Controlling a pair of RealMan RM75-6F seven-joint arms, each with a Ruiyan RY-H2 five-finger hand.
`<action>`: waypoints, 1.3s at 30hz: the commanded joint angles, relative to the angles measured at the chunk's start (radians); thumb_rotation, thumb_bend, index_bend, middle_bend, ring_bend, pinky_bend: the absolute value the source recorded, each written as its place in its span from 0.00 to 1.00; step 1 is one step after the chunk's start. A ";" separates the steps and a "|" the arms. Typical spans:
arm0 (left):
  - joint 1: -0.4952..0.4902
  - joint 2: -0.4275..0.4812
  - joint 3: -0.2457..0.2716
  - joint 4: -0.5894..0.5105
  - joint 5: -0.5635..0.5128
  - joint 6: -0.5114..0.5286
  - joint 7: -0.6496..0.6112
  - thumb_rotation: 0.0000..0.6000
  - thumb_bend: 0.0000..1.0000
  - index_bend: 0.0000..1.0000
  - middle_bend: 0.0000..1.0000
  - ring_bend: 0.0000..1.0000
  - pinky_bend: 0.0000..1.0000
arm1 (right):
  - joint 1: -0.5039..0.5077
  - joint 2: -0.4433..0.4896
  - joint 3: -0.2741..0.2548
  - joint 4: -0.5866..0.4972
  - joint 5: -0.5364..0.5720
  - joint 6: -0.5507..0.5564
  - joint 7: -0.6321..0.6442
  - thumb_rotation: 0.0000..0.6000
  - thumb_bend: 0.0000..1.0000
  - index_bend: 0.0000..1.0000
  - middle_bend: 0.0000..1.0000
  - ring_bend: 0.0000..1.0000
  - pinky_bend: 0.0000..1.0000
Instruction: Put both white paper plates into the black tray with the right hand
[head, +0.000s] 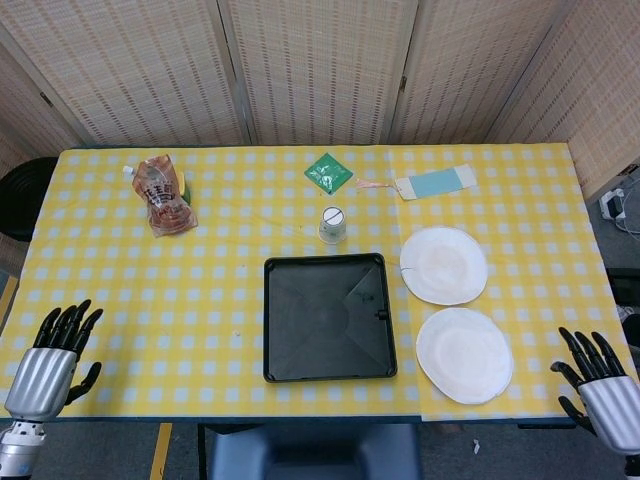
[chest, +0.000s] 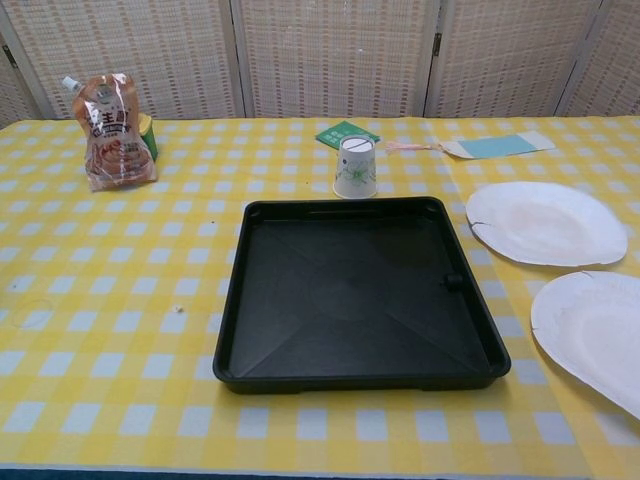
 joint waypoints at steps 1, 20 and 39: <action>-0.005 -0.005 0.000 -0.003 -0.001 -0.009 0.007 1.00 0.42 0.00 0.00 0.00 0.00 | -0.004 -0.077 -0.012 0.127 -0.004 -0.005 0.044 1.00 0.29 0.43 0.00 0.00 0.00; -0.006 -0.011 0.007 -0.020 -0.023 -0.034 0.050 1.00 0.42 0.00 0.00 0.00 0.00 | 0.033 -0.258 -0.048 0.335 -0.031 -0.028 0.184 1.00 0.28 0.49 0.00 0.00 0.00; -0.017 -0.002 0.012 -0.020 -0.021 -0.053 0.024 1.00 0.42 0.00 0.00 0.00 0.00 | 0.078 -0.317 -0.084 0.318 -0.048 -0.092 0.170 1.00 0.28 0.49 0.00 0.00 0.00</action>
